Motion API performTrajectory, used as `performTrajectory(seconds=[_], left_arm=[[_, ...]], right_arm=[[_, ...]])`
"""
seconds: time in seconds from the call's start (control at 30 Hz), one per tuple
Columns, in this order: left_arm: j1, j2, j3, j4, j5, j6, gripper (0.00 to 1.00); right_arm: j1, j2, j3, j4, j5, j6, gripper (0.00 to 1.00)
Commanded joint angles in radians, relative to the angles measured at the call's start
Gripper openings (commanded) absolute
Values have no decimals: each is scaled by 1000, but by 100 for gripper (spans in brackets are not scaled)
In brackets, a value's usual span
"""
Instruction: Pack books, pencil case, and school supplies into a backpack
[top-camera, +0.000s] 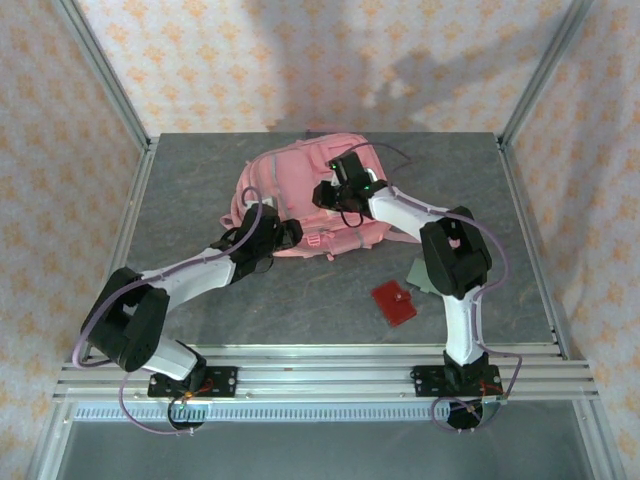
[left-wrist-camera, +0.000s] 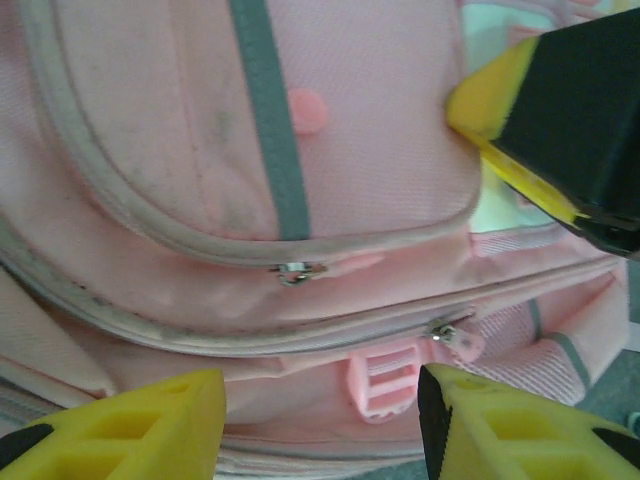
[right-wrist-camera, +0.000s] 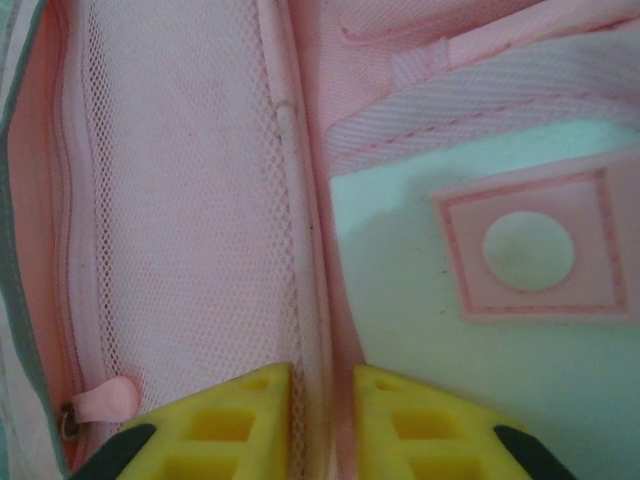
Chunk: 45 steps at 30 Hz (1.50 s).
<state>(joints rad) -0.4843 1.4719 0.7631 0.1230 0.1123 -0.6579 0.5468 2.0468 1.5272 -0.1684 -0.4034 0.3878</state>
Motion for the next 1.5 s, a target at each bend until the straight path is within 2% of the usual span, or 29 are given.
performTrajectory(seconds=[0.0,0.07,0.2,0.27,0.3,0.37,0.4,0.47,0.5,0.87,1.2,1.37,1.47], left_arm=[[-2,13,-9,35,-59,-15,54],[-2,9,-16,40,-73,-20,54],[-3,17,-12,39,-92,-9,53],[-3,25,-3,28,-101,-2,51],[-2,28,-1,28,-104,-2,50],[-4,30,-6,43,-103,0,50],[-4,33,-4,48,-103,0,50],[-7,38,0,46,-105,0,50],[-10,39,2,46,-110,0,50],[-29,-6,21,43,-195,27,57],[-53,33,85,24,-268,38,66],[-56,85,122,31,-303,34,65],[-56,119,151,20,-324,32,54]], right_arm=[[18,20,31,-65,-21,-14,19],[24,24,31,-64,-8,-16,20],[26,43,37,-62,-18,-2,36],[27,65,57,-73,-26,5,38],[27,79,69,-86,-25,6,37],[27,105,81,-98,-28,8,29],[27,113,80,-99,-29,11,23],[27,119,80,-96,-40,16,2],[27,114,84,-99,-46,20,0],[27,-116,97,28,-163,163,0],[34,-198,27,78,-179,223,0],[48,-210,5,87,-186,222,0],[54,-221,-15,91,-189,217,0]])
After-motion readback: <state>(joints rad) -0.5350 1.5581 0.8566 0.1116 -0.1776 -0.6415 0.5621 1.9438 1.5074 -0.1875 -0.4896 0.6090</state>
